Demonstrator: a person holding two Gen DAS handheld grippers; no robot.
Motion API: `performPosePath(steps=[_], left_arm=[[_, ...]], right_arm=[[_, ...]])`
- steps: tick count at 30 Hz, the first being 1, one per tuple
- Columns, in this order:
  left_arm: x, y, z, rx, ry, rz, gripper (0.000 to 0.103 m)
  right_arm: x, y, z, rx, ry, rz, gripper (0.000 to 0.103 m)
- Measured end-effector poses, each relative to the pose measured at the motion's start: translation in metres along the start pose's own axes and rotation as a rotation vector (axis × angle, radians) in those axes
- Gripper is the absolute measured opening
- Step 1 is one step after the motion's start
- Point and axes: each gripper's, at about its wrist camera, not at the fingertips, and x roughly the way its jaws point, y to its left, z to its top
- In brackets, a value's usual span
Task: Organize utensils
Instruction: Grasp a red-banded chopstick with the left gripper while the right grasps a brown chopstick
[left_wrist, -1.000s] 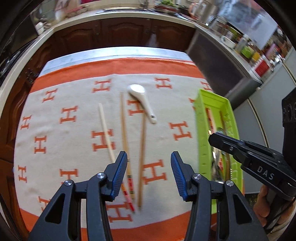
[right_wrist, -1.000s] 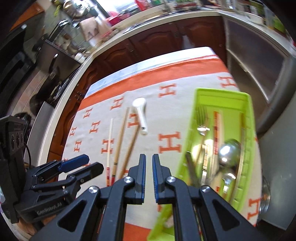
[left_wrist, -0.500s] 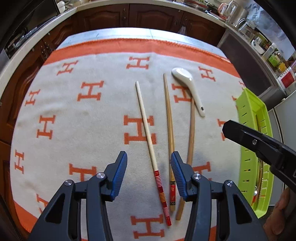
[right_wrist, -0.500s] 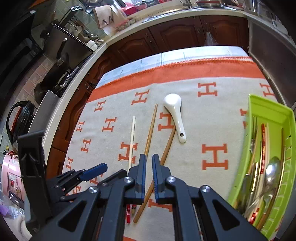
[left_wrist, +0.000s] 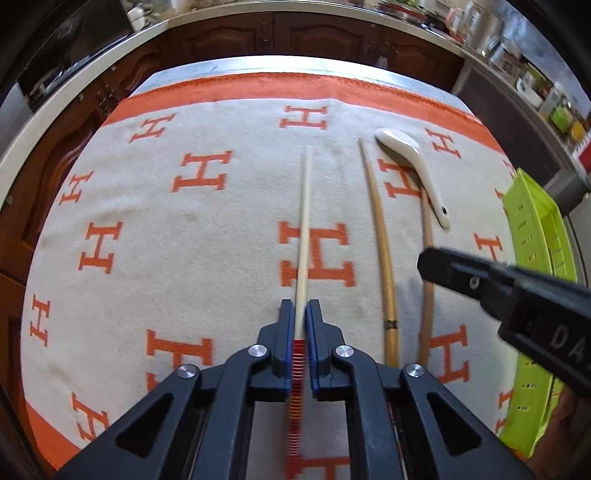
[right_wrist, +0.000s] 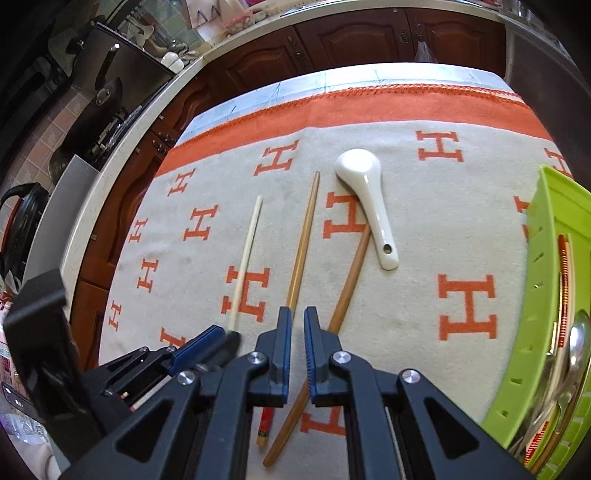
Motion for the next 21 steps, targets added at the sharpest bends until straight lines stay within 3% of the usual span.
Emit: performPosePath(steps=[4,6,7,13,15,18,21], left_arm=[[-0.001,0.023,0.004,-0.042,-0.01,0.025,0.004],[-0.001,0.033,0.005,-0.057,-0.012,0.03,0.004],[0.0,0.038,0.007,-0.063,-0.011,0.031,0.004],[-0.002,0.056,0.008,-0.102,-0.013,0.03,0.004],[-0.004,0.059,0.01,-0.113,-0.015,0.025,0.004],[-0.006,0.06,0.013,-0.118,-0.023,0.022,0.004],[-0.012,0.055,0.015,-0.106,-0.032,0.017,0.004]], right_arm=[[0.018,0.009,0.002,-0.02,0.04,-0.024,0.008],[0.025,0.014,0.002,-0.039,0.043,-0.052,0.015],[0.028,0.018,0.002,-0.054,0.037,-0.08,0.021],[0.037,0.035,-0.004,-0.156,-0.057,-0.231,0.022],[0.038,0.04,-0.006,-0.18,-0.072,-0.267,0.022],[0.038,0.041,-0.008,-0.186,-0.084,-0.293,0.009],[0.036,0.033,-0.003,-0.138,-0.074,-0.248,0.006]])
